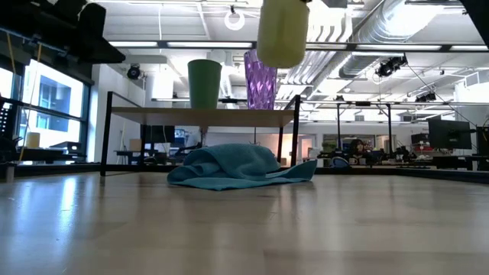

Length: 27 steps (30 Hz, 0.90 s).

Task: Stack small to large cups/mugs on shelf
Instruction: Put the yellow mug on the shelf

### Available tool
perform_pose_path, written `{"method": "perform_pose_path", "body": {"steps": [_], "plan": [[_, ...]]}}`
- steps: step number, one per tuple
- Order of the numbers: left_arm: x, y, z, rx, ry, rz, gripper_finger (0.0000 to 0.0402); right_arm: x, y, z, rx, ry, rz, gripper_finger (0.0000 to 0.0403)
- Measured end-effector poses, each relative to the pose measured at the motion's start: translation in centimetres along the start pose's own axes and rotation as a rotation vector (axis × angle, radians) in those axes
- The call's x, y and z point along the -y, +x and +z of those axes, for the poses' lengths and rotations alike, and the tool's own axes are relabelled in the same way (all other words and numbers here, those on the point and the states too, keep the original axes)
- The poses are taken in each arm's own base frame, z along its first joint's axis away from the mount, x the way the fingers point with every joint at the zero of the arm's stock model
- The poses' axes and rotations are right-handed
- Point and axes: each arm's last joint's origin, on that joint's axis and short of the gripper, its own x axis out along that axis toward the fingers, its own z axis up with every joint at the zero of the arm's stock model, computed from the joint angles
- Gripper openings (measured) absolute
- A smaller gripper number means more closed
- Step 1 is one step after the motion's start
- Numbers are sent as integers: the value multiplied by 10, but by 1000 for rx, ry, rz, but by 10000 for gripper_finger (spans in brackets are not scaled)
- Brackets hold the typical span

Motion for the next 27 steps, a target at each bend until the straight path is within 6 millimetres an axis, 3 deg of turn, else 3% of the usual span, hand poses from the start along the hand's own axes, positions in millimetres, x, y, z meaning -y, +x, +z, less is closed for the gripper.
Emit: {"method": "perform_pose_path", "body": {"steps": [5, 12, 27], "plan": [[-2, -3, 1, 4, -31, -46, 58, -6, -15, 6, 85, -41, -5, 0], [5, -6, 1, -45, -73, -360, 58, -23, -21, 13, 149, -92, 4, 0], [9, -8, -8, -181, -137, -533, 58, -67, 39, 25, 124, -158, 93, 0]]}}
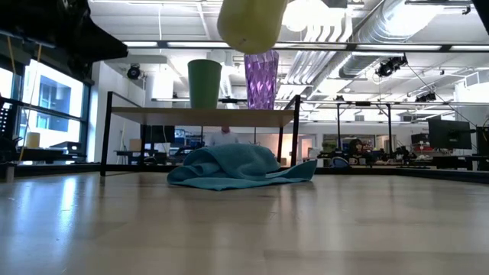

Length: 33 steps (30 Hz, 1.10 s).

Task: Stack small to large cups/mugs on shelf
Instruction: Put the yellow mug on the shelf

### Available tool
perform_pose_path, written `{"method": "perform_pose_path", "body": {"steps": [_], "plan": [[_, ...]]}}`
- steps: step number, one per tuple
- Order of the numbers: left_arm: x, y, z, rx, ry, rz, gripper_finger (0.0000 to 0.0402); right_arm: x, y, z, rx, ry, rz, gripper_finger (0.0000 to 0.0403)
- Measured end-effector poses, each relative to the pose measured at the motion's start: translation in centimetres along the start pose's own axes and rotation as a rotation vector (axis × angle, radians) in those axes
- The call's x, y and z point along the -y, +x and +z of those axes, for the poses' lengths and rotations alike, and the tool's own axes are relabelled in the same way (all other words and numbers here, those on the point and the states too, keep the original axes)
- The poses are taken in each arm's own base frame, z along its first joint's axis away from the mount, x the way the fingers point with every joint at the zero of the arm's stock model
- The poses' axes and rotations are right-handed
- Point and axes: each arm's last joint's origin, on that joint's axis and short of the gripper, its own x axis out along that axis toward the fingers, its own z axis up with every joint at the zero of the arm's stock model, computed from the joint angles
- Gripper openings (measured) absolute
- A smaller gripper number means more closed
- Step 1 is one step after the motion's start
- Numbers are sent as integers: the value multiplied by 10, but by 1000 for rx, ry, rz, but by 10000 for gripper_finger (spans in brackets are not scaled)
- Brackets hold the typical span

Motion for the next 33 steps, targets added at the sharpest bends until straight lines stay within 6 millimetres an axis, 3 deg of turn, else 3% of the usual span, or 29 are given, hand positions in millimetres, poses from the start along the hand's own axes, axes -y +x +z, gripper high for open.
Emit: {"method": "perform_pose_path", "body": {"steps": [5, 12, 21, 33], "plan": [[-1, 0, -3, -36, 10, 5, 58, 0, 14, -2, -5, 23, 2, 0], [-4, -1, -10, -103, 14, 31, 58, 2, 18, 1, 30, 19, -4, 0], [-5, -1, -11, -98, 3, 61, 58, 8, 35, 20, 184, -85, -33, 0], [-7, -1, -10, -64, -57, 135, 58, 32, 38, 27, 277, -51, -101, 0]]}}
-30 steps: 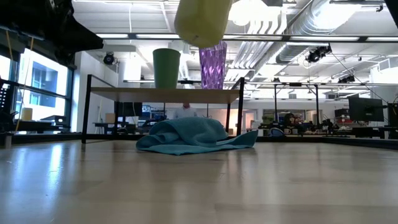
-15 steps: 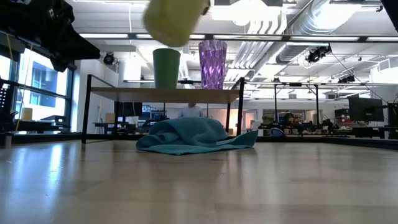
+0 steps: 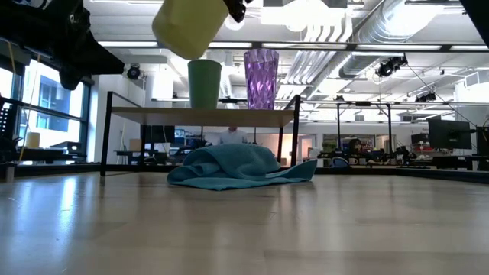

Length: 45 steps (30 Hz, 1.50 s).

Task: Stack small to large cups/mugs on shelf
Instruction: Put the yellow mug on the shelf

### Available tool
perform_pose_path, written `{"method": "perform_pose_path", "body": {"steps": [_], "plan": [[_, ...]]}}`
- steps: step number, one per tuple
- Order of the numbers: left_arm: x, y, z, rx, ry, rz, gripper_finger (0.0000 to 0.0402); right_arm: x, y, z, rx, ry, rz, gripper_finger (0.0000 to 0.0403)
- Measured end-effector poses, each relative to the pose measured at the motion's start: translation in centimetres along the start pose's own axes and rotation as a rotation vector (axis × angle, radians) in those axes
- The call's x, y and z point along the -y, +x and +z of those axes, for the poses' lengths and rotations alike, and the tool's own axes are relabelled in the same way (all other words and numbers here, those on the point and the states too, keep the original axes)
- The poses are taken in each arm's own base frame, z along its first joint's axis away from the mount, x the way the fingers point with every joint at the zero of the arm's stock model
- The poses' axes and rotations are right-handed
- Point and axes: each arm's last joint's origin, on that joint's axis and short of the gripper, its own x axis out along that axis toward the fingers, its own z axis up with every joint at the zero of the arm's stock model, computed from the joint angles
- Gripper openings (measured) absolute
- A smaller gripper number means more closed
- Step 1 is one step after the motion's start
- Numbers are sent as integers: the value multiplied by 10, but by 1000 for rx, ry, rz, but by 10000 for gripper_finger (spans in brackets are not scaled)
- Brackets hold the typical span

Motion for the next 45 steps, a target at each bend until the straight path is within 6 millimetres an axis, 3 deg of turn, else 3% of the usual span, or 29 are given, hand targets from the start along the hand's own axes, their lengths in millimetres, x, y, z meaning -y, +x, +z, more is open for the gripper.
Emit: {"method": "perform_pose_path", "body": {"steps": [7, 14, 19, 25, 33, 45], "plan": [[1, 0, -1, -24, -38, -46, 58, -7, 4, -14, -147, 65, 55, 0], [8, 3, -1, -41, -75, -217, 58, -30, 27, -27, -295, 94, 114, 0], [15, 14, -18, -61, -82, -430, 58, -38, 53, -36, -353, 103, 134, 0], [18, 20, -47, -107, -66, -503, 58, -42, 87, -50, -422, 138, 153, 0], [26, 13, -60, -97, -40, -518, 58, -28, 120, -67, -463, 322, 118, 0], [35, 3, -70, -94, 23, -487, 58, -10, 122, -65, -403, 523, -30, 0]]}}
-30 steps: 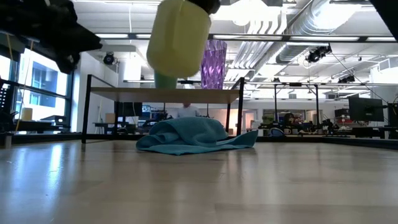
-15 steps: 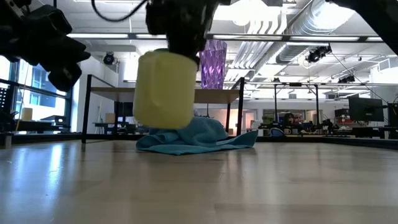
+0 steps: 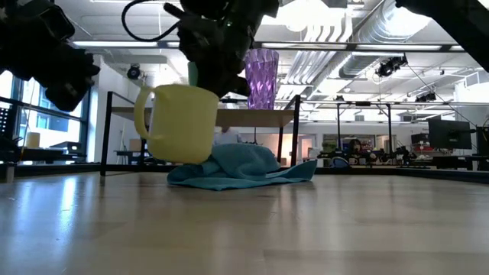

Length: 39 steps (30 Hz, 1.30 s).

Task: Stack small to large cups/mugs on shelf
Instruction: Put the yellow mug on the shelf

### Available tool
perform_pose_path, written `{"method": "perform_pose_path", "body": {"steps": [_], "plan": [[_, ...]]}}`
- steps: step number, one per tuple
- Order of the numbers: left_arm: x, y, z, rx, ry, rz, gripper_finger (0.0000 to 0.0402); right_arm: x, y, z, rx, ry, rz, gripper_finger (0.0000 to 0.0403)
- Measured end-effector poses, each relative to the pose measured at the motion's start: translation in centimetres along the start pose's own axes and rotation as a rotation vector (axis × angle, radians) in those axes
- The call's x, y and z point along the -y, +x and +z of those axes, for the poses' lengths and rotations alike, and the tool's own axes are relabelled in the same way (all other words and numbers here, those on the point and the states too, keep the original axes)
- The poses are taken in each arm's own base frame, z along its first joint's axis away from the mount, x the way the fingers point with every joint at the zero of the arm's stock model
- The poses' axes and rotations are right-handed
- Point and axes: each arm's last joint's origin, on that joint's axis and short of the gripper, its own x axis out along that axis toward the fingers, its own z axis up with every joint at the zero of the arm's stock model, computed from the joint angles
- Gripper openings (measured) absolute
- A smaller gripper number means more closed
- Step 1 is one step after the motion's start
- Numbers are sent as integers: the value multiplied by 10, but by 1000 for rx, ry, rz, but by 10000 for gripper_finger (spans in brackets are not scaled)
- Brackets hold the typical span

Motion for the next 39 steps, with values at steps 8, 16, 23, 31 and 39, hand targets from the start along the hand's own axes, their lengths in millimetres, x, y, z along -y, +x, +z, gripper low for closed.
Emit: {"method": "perform_pose_path", "body": {"steps": [8, 16, 23, 31, 39], "plan": [[4, 3, -7, 11, 44, 120, 58, 11, -2, 9, 72, 101, -29, 0], [6, 12, -15, -19, 77, 163, 58, 16, 3, 22, 178, 130, 14, 0], [7, 17, -19, -45, 80, 157, 58, 26, 30, 19, 116, 163, 27, 0], [7, 19, -25, -97, 93, 153, 58, 27, 37, 20, 127, 158, 28, 0], [4, 21, -29, -107, 124, 217, 58, 35, 35, 25, 171, 179, 19, 0]]}}
